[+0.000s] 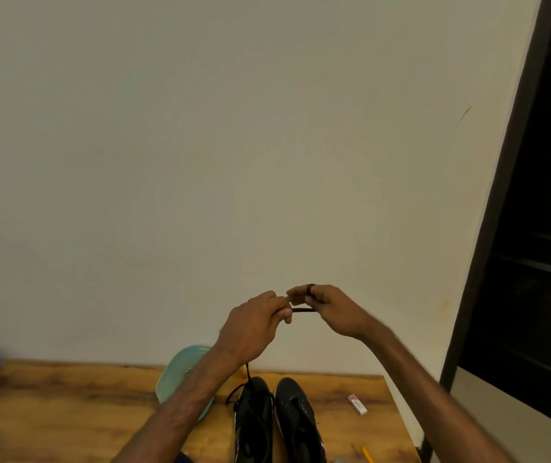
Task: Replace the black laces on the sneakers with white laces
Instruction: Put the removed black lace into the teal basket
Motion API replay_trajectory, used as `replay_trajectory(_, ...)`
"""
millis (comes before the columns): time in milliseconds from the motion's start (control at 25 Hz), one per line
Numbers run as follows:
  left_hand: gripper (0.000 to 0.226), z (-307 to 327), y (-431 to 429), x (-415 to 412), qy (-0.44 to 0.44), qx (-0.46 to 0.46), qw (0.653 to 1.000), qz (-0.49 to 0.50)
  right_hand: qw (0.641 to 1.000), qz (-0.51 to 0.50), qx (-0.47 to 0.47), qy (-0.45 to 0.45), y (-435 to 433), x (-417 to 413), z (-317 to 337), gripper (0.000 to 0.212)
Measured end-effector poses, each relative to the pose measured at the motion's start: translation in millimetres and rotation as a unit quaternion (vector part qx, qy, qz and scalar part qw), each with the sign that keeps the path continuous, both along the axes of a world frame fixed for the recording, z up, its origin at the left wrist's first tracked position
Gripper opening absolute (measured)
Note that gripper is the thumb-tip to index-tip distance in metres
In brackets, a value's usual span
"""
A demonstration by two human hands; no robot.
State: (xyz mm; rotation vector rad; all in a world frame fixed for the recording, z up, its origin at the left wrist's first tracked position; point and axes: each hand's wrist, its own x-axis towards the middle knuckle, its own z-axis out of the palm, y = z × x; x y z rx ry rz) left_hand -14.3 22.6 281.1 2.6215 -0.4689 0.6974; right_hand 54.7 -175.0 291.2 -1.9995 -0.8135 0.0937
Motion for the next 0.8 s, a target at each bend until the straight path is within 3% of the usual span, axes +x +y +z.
replay_trajectory(200, 0.023, 8.6, -1.2, 12.3, -0.045, -0.055, 0.997, -0.001, 0.977, 0.137, 0.084, 0.138, 9.7, -17.4, -17.5, 0.039)
replay_trajectory(360, 0.018, 16.9, -7.2, 23.6, 0.041, -0.254, 0.963, -0.085, 0.904, 0.247, 0.175, 0.303, 16.4, -26.4, -13.0, 0.045)
replay_trajectory(480, 0.027, 8.0, -16.2, 22.5, 0.088, -0.347, 0.919, -0.168, 0.846, 0.308, 0.279, 0.335, 19.3, -26.3, -2.1, 0.046)
replay_trajectory(560, 0.039, -3.9, -21.2, 20.2, 0.157, -0.35, 0.905, -0.181, 0.829, 0.28, 0.353, 0.33, 20.1, -22.4, 4.5, 0.043)
replay_trajectory(680, 0.047, -21.4, -23.8, 17.4, 0.249, -0.288, 0.913, -0.147, 0.892, 0.165, 0.34, 0.246, 17.8, -13.1, 5.4, 0.037)
replay_trajectory(800, 0.045, -30.4, -13.5, 16.2, 0.236, -0.237, 0.926, -0.172, 0.967, 0.076, 0.205, 0.129, 16.4, -7.5, -8.4, 0.037)
